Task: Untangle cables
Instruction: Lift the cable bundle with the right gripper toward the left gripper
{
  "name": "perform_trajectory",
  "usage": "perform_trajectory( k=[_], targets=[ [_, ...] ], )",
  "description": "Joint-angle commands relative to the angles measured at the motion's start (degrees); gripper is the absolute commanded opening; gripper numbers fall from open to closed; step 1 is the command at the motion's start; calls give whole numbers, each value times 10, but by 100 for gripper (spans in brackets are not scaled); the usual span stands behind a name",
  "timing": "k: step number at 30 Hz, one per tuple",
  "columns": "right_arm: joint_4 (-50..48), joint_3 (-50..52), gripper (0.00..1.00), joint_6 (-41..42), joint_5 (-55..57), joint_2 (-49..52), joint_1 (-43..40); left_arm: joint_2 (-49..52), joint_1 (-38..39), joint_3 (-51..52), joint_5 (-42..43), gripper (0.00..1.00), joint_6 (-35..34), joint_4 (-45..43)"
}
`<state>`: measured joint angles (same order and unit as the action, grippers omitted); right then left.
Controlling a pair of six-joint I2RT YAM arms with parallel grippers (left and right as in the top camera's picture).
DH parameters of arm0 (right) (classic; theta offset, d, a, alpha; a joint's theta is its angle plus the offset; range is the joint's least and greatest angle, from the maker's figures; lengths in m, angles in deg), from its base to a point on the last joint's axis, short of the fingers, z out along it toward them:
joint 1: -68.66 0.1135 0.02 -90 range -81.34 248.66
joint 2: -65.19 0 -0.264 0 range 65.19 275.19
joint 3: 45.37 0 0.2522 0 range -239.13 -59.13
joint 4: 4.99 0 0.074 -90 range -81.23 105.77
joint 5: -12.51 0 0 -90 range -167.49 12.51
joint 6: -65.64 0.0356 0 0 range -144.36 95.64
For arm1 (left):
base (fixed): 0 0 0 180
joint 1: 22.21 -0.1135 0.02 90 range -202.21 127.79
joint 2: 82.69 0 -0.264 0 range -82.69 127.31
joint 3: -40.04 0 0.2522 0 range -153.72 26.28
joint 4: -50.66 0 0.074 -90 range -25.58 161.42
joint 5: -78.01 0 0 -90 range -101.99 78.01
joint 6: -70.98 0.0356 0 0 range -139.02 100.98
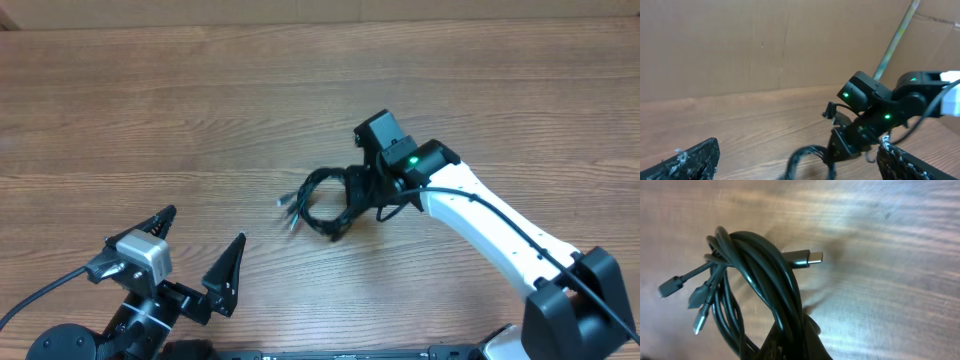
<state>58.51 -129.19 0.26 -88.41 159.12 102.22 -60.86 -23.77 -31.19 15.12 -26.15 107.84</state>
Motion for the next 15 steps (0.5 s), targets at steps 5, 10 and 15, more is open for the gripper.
perform_trajectory(
  k=[5, 10, 15],
  targets=[
    [4, -26, 4, -188, -93, -98, 52, 3, -3, -3, -7, 99, 55, -17],
    [-2, -31, 4, -208, -129, -153, 64, 3, -3, -3, 17, 100, 55, -21],
    [3, -31, 4, -232, -153, -189, 69, 8, -3, -3, 79, 100, 55, -37]
  ],
)
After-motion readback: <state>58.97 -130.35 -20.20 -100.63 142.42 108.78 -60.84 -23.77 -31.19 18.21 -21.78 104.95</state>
